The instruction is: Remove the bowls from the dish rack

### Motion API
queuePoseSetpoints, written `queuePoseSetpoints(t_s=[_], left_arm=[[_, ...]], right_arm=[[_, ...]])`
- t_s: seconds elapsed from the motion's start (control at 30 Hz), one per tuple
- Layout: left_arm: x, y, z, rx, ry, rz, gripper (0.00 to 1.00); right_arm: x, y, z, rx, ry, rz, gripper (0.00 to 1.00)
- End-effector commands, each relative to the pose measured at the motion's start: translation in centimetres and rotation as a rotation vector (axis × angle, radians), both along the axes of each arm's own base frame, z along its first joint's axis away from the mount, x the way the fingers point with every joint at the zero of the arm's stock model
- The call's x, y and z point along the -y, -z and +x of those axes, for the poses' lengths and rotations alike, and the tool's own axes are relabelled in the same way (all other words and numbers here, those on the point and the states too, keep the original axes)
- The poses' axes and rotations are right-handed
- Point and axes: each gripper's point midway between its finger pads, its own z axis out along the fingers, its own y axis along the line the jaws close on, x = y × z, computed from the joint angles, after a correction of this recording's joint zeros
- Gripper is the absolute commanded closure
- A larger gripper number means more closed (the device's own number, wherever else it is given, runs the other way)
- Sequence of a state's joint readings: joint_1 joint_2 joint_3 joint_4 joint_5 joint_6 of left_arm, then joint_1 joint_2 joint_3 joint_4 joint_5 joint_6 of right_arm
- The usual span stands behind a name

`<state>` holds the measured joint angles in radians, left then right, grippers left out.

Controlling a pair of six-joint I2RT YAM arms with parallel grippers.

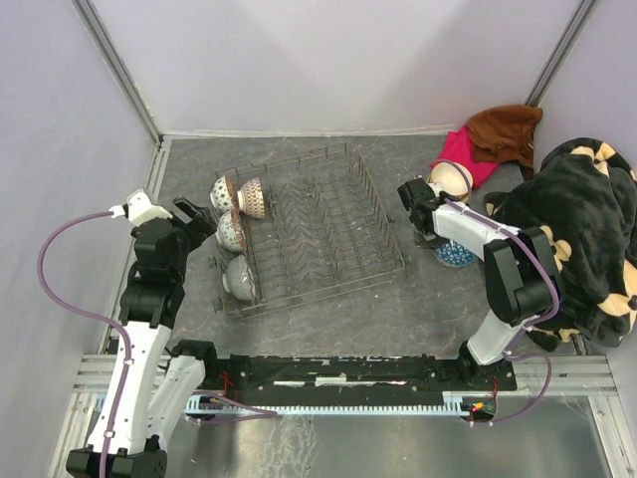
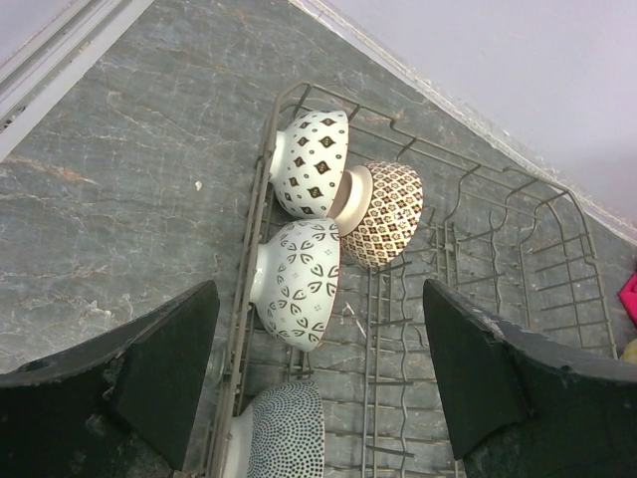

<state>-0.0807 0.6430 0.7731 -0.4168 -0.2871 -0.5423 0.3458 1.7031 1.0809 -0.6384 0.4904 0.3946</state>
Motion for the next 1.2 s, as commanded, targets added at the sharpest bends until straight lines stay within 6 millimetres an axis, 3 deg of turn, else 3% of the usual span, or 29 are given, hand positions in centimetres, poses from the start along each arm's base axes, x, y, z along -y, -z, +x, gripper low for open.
queuePoseSetpoints(t_s=[0.0,0.27,0.43,0.6,0.77,0.87,1.0,1.17], left_arm=[[-0.1,-2.4,0.4,0.070,-0.006,-0.002,0.10],[-0.2,-2.5,0.3,0.075,-0.009,-0.001,0.10],[-0.2,-2.5,0.2,0.076,-0.010,-0.001,0.10],[-0.1,-2.3,0.2,0.073,-0.009,-0.006,0.10],[-0.1,-2.3,0.3,0.077,-0.009,-0.011,0.10],[0.0,-2.3,0.4,0.073,-0.007,-0.010,0.10],[0.0,-2.0,0.2,0.074,-0.008,-0.019,0.10],[0.2,-1.9,0.2,0.073,0.001,-0.022,0.10]], right_arm=[[-0.5,-0.4,2.0,0.056,0.005,0.022,0.84],[-0.6,-1.0,1.9,0.070,0.007,0.031,0.58],[-0.3,-2.9,1.7,0.108,0.014,0.036,0.43],[-0.2,-6.6,1.2,0.175,0.012,0.057,0.38],[-1.6,-12.4,0.6,0.309,-0.039,0.124,0.35],[-4.9,-16.0,0.8,0.422,-0.151,0.242,0.34],[-10.8,-20.4,1.5,0.548,-0.337,0.438,0.35],[-18.2,-22.9,2.8,0.549,-0.506,0.558,0.36]])
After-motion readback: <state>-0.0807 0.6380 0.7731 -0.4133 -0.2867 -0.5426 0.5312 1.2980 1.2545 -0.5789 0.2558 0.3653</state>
